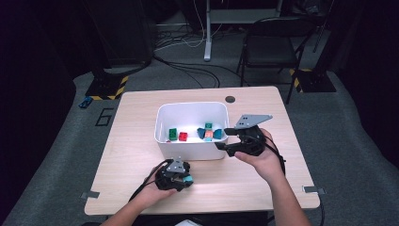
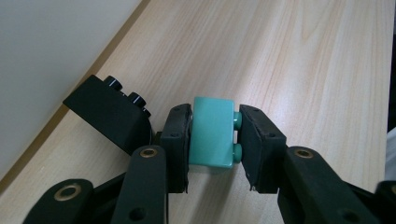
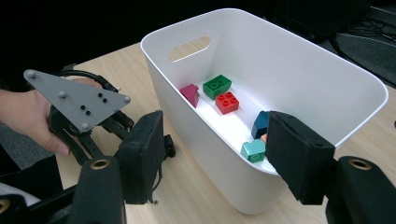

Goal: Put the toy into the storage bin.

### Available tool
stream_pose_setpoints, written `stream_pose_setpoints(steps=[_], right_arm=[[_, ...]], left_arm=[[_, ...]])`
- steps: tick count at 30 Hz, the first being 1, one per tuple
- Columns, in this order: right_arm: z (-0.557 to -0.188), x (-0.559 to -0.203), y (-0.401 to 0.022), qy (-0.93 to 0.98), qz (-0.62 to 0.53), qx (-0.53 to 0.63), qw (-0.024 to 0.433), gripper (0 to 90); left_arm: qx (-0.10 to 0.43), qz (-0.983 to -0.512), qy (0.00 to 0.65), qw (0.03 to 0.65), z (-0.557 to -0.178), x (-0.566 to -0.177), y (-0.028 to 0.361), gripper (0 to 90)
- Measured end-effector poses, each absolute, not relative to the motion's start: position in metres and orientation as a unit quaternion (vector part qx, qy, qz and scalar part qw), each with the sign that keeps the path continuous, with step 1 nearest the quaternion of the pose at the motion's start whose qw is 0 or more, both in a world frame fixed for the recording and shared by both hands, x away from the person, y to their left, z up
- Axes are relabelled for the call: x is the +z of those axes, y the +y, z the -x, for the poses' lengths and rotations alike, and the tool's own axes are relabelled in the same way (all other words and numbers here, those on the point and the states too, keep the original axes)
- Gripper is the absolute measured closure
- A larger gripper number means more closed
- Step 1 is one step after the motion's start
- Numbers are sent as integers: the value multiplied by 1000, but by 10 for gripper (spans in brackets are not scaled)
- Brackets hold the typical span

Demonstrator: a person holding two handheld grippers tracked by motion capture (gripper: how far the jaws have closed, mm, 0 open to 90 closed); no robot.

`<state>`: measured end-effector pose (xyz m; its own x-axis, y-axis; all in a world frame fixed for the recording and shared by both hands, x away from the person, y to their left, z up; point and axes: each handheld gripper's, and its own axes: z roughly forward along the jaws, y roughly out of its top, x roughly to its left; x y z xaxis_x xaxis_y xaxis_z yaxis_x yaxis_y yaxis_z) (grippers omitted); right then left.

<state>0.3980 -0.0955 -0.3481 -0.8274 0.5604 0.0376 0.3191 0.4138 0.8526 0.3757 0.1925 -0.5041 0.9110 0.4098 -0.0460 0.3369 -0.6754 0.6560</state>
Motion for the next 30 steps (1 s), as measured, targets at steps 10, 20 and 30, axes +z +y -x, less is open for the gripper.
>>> stream_pose_setpoints(steps=[10,20,30], right_arm=[[-398,-348,-96,830,-265,473,128,368],[-398,-348,-96,831,-265,473,128,368],[-399,-349,-95,832,-263,472,127,368]], left_arm=[[46,-914,207,346,-375,-504,192,668],[41,-911,210,353,-375,-497,192,668],[40,-905,213,365,-377,-475,196,668]])
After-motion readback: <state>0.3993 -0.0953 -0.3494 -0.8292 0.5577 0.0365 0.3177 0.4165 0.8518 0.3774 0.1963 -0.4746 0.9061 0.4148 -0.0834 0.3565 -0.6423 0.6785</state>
